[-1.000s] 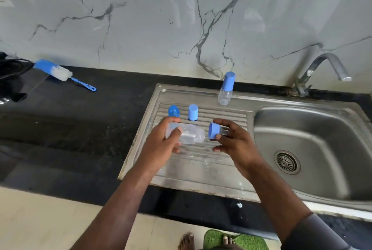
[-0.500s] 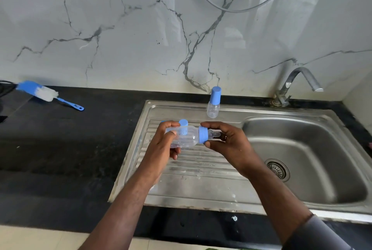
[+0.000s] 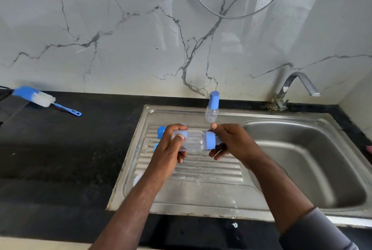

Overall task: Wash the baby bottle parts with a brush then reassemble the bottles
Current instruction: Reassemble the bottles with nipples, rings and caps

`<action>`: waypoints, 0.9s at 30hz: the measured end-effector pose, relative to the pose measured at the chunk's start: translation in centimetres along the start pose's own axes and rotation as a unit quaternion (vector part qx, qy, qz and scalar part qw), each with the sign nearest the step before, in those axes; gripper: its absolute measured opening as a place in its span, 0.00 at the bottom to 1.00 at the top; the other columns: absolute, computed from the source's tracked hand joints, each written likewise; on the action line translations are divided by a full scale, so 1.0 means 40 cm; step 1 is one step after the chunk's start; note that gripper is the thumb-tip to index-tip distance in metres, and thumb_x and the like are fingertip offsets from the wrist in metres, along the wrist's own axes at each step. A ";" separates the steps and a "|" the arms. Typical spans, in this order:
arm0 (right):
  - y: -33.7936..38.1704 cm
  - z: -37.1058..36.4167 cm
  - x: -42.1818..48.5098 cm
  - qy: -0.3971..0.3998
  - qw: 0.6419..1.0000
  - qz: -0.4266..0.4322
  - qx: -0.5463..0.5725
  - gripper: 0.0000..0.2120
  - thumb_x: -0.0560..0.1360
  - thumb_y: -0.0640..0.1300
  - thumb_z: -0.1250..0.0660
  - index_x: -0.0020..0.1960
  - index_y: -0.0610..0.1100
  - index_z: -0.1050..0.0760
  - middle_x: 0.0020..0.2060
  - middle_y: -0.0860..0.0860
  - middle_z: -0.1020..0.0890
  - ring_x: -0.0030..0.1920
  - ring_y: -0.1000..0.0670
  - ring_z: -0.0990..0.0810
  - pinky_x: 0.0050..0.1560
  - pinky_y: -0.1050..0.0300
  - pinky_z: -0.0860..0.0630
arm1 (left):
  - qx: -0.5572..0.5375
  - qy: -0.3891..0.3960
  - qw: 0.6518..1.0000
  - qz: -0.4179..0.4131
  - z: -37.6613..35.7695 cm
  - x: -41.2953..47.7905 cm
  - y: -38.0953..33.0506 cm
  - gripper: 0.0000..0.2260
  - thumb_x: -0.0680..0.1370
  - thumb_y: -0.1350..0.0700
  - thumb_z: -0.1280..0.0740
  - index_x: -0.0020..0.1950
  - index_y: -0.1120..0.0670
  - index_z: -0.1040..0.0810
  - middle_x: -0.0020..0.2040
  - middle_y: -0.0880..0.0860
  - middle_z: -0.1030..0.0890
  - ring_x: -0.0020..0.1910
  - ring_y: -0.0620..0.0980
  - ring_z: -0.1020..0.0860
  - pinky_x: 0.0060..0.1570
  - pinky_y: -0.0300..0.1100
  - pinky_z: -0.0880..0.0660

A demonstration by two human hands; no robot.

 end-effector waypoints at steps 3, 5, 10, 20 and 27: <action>0.025 0.009 -0.007 0.016 0.999 0.030 0.039 0.14 0.79 0.53 0.33 0.61 0.46 0.21 0.53 0.46 0.16 0.47 0.41 0.14 0.46 0.44 0.16 | -0.060 -0.028 0.997 0.025 0.015 0.013 0.005 0.12 0.75 0.51 0.39 0.56 0.46 0.22 0.46 0.56 0.20 0.33 0.49 0.26 0.31 0.42 0.29; 0.042 0.007 -0.010 0.018 0.991 0.112 -0.074 0.19 0.73 0.44 0.23 0.62 0.51 0.22 0.56 0.55 0.17 0.53 0.50 0.17 0.53 0.53 0.18 | -0.075 -0.032 0.996 0.026 0.015 0.022 0.006 0.10 0.75 0.49 0.37 0.55 0.46 0.22 0.44 0.55 0.21 0.32 0.49 0.27 0.31 0.43 0.30; 0.050 0.002 -0.003 -0.014 0.980 0.145 -0.133 0.17 0.69 0.45 0.20 0.56 0.51 0.19 0.43 0.54 0.15 0.45 0.53 0.16 0.53 0.47 0.19 | -0.024 -0.017 1.000 0.007 0.009 0.029 0.012 0.09 0.81 0.44 0.36 0.59 0.43 0.24 0.43 0.54 0.21 0.34 0.46 0.25 0.34 0.39 0.28; 0.006 -0.004 0.025 0.071 0.996 0.025 -0.048 0.15 0.75 0.47 0.25 0.58 0.41 0.18 0.48 0.44 0.13 0.46 0.43 0.13 0.56 0.41 0.18 | 0.003 -0.010 0.999 -0.043 -0.003 0.022 0.018 0.11 0.80 0.43 0.34 0.61 0.43 0.26 0.50 0.54 0.20 0.35 0.44 0.24 0.35 0.36 0.27; 0.002 -0.011 0.030 0.109 0.994 -0.015 0.028 0.15 0.77 0.43 0.27 0.62 0.41 0.22 0.53 0.40 0.15 0.53 0.40 0.15 0.60 0.39 0.20 | 0.018 -0.019 0.999 -0.040 0.004 0.030 0.016 0.10 0.82 0.46 0.35 0.62 0.46 0.26 0.51 0.56 0.20 0.35 0.45 0.24 0.34 0.37 0.26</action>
Point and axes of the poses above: each hand's wrist, its own x-axis towards the middle knuckle, its own z-axis out of the back of the hand, y = z × x, the point moved 8 cm from there along x, towards the middle knuckle
